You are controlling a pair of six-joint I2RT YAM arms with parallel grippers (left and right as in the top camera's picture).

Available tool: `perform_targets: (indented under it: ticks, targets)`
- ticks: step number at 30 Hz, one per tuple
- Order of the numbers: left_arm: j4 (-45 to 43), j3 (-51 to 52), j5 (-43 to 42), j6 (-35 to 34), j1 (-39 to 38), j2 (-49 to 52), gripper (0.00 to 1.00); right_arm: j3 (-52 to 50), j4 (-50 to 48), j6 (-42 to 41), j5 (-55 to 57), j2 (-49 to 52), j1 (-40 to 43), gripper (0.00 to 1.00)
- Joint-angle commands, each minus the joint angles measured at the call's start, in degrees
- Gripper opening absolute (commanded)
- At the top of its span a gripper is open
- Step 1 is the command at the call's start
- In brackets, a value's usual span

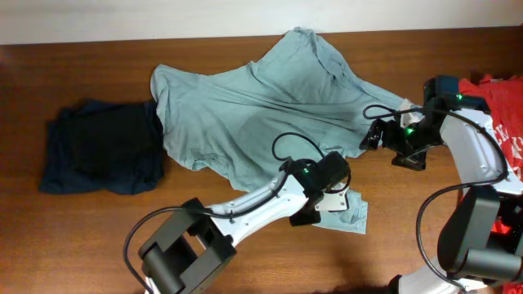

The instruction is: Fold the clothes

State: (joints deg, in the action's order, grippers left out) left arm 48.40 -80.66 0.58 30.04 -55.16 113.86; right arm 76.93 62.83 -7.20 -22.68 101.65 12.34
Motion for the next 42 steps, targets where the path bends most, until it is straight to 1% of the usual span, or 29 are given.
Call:
perform_targets:
  ticks: [1, 3, 8, 9, 12, 13, 15, 20, 24, 27, 31, 34, 37, 40, 42]
  targets:
    - [0.46, 0.28, -1.27, 1.33, 1.22, 3.58, 0.48, 0.66, 0.39, 0.79, -1.09, -0.94, 0.07, 0.98]
    - [0.44, 0.28, -1.25, 1.36, 1.29, 4.39, 0.47, 0.66, 0.37, 0.79, -1.09, -0.94, 0.07, 0.98]
    - [0.52, 0.28, -0.79, 1.33, 1.31, 4.63, 0.36, 0.66, 0.42, 0.76, -1.11, -0.94, 0.07, 0.98]
    - [0.50, 0.28, -0.81, 1.33, 1.33, 4.63, 0.30, 0.66, 0.44, 0.79, -1.11, -0.94, 0.07, 0.98]
    - [0.57, 0.28, -0.79, 1.27, 2.05, 4.63, 0.07, 0.66, 0.42, 0.79, -1.11, -0.94, 0.07, 0.96]
    - [0.76, 0.28, -0.13, -0.74, 2.80, 4.63, 0.00, 0.66, 0.39, 0.79, -1.09, -0.94, 0.07, 0.96]
    - [2.64, 0.26, 1.73, -4.63, 3.89, 4.61, 0.00, 0.66, 0.37, 0.79, -1.09, -0.94, 0.07, 0.96]
    - [13.25, 0.15, 8.52, -17.57, 7.10, 4.22, 0.00, 0.66, -1.16, 0.79, -1.05, -0.94, 0.07, 0.96]
    - [20.96, 0.15, 8.48, -24.74, 11.17, 4.17, 0.00, 0.66, -3.17, 0.76, -0.28, -0.94, 0.07, 0.96]
    - [25.35, 0.15, 8.44, -30.27, 14.32, 4.17, 0.00, 0.48, -6.05, 0.48, 2.93, -0.94, 0.07, 0.96]
    - [31.47, 0.15, 8.26, -36.72, 18.53, 4.17, 0.00, -0.02, -10.56, -3.85, 7.15, -0.87, 0.07, 0.96]
    - [35.32, 0.15, 8.28, -39.76, 20.94, 4.17, 0.00, -0.55, -14.40, -4.09, 7.80, -0.59, 0.07, 0.96]
    - [36.54, 0.17, 8.44, -39.87, 23.47, 4.17, 0.01, -0.61, -16.87, -4.22, 9.25, 0.85, 0.07, 0.96]
    - [36.63, 0.17, 10.47, -40.15, 26.43, 4.17, 0.01, -0.66, -16.33, -4.20, 12.90, 3.10, 0.07, 0.90]
    - [36.79, 0.17, 13.11, -41.72, 29.05, 4.17, 0.00, -0.66, -16.17, -4.20, 15.04, 5.62, 0.07, 0.88]
